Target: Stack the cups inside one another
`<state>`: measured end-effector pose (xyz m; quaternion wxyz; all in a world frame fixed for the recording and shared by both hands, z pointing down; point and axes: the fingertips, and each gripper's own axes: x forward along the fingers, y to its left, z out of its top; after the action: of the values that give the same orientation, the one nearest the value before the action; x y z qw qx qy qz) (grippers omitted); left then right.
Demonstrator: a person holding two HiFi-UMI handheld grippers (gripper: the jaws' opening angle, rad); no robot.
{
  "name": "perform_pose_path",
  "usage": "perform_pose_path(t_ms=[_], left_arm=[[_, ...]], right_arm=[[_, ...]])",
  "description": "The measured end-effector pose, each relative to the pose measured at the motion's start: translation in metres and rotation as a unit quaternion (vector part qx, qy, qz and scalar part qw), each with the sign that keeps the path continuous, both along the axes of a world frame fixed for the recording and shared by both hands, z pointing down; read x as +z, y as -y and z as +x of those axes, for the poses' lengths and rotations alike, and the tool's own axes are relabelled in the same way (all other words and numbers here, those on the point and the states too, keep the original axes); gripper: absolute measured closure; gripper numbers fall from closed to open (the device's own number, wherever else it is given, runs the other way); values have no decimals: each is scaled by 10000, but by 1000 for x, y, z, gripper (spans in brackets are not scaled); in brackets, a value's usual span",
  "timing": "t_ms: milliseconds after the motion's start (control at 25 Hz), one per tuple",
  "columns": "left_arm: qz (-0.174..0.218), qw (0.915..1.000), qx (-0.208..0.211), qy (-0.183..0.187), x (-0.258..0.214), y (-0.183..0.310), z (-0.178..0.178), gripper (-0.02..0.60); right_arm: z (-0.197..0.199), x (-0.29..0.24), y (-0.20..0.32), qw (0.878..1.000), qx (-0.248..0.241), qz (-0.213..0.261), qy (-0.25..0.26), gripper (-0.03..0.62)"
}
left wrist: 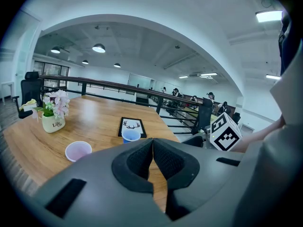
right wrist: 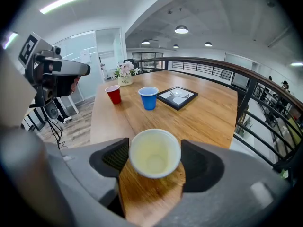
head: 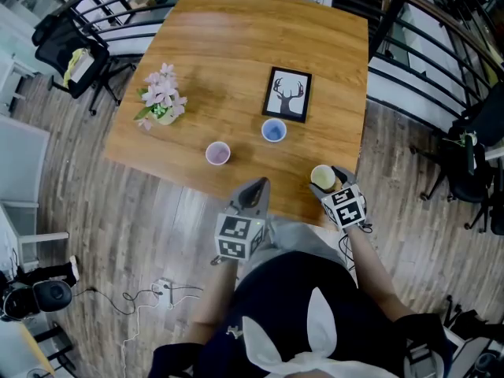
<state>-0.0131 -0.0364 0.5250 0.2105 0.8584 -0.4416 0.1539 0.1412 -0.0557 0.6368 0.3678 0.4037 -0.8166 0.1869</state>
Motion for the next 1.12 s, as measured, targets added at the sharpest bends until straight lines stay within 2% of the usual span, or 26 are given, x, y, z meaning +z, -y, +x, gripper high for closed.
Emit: perform_pose_path(t_ms=[440, 1120], left_arm=[[-51, 10000, -63, 36, -3, 0, -4, 563], [67, 9997, -201, 96, -8, 1, -16, 563]], right_arm=[[-6, -29, 12, 9996, -102, 240, 83, 256], [-29, -147, 24, 9904, -248, 1205, 632, 256]])
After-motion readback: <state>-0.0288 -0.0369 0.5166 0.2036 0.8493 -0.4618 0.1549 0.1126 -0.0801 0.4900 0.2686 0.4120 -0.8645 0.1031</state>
